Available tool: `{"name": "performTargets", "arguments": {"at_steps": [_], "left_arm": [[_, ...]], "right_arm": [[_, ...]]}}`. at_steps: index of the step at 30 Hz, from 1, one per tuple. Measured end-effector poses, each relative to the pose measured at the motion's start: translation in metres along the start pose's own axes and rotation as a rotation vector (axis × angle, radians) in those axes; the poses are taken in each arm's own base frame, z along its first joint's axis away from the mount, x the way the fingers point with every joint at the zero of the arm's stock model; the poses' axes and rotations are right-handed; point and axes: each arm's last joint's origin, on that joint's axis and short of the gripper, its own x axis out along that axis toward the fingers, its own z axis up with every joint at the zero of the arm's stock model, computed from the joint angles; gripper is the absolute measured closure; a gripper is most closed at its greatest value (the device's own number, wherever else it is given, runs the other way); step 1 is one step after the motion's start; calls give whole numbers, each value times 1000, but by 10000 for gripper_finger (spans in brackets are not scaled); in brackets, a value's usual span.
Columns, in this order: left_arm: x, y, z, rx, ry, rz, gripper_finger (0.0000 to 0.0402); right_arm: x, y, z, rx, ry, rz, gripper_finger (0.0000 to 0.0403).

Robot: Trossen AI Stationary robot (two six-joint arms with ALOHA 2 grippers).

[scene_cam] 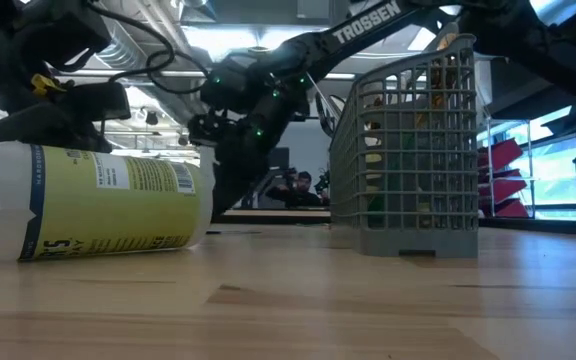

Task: Sort silverware
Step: Put the table knife into the silverware basket

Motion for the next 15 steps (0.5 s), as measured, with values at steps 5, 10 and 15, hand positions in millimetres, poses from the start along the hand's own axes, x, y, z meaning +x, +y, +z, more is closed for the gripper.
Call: {"name": "performTargets", "arguments": {"at_steps": [5,10,15], "left_arm": [[0,0,0,23,-1,1,347],[0,0,0,42,-3,7,347],[0,1,1,70,-20,48,347]], "right_arm": [[1,0,2,-7,-31,23,240],[4,0,-1,-7,-11,28,240],[12,-1,-4,-9,-1,20,240]]}}
